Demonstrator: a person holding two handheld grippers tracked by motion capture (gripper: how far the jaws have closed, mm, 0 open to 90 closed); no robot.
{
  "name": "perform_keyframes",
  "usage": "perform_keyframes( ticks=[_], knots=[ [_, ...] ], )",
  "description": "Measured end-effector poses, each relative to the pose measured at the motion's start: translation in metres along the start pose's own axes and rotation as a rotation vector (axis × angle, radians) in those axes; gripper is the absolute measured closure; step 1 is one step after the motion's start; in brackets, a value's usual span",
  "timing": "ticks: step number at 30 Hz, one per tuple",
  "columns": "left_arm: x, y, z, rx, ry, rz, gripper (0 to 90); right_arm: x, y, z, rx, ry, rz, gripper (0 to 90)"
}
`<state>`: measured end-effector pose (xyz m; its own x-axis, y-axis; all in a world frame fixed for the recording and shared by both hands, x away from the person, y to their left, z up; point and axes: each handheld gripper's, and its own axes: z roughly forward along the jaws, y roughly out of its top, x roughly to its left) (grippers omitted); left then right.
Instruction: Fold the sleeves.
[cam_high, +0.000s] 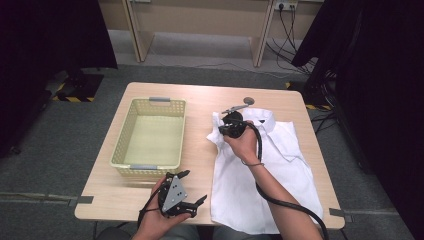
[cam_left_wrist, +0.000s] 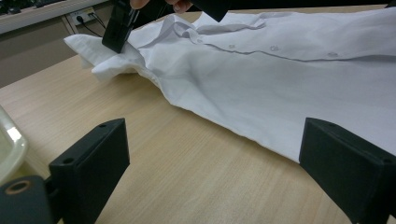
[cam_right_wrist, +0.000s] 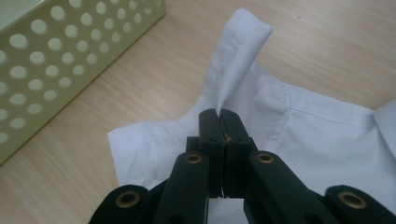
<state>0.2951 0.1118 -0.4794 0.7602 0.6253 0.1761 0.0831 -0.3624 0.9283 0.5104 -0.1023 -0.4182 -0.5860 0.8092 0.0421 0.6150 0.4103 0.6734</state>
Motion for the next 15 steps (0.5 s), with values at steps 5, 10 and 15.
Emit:
perform_keyframes(
  ticks=[5,10,15],
  knots=[
    [0.000,0.000,0.000,-0.001,-0.008,-0.007,8.1,-0.005,-0.005,-0.006,-0.014,-0.013,0.017,89.0],
    [0.000,0.000,0.001,-0.003,-0.012,-0.004,8.1,-0.009,-0.011,-0.009,-0.018,-0.023,0.032,88.9],
    [0.000,0.000,0.000,-0.004,0.000,0.004,8.1,-0.013,-0.017,-0.012,-0.020,-0.031,0.038,88.7]
  ],
)
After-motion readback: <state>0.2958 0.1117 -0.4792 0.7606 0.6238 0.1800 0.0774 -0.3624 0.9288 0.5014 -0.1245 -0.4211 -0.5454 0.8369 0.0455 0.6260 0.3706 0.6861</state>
